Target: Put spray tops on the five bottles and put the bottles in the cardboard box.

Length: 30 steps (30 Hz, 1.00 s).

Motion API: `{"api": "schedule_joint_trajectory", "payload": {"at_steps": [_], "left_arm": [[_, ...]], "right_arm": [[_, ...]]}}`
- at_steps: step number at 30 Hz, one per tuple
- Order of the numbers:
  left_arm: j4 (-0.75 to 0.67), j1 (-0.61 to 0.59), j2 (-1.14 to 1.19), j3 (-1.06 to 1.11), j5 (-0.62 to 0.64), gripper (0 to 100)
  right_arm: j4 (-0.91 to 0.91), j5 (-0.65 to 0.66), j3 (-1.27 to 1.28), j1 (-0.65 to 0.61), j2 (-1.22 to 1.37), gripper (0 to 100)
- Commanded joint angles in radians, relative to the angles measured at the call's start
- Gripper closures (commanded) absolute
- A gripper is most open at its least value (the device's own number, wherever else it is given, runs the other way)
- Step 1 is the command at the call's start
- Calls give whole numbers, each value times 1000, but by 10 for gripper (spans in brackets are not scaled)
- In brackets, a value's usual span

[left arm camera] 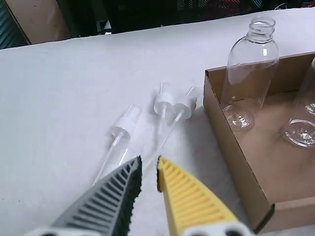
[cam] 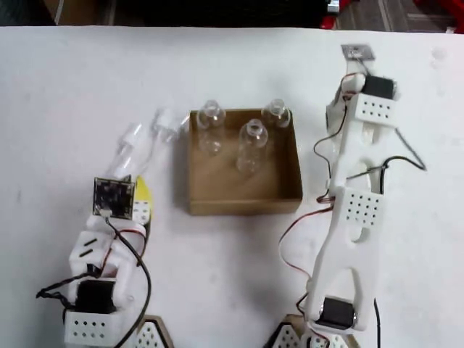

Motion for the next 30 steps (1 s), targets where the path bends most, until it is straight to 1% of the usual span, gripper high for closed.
{"api": "schedule_joint_trajectory", "payload": {"at_steps": [1,5,9,13,19,30], "left_arm": [[-21,10,-8,-2,-9,938],[-21,10,-8,-2,-9,938],[-20,10,-8,-2,-9,938],[-17,10,-8,-2,-9,938],[-15,10,-8,-2,-9,938],[-15,10,-8,-2,-9,938]], "right_arm": [[31,8,8,7,-228,983],[31,8,160,-12,-456,983],[30,0,387,-22,-728,983],[28,0,603,-59,-977,983],[10,-2,867,-176,-1271,983],[-185,-6,1221,-387,-1652,983]]}}
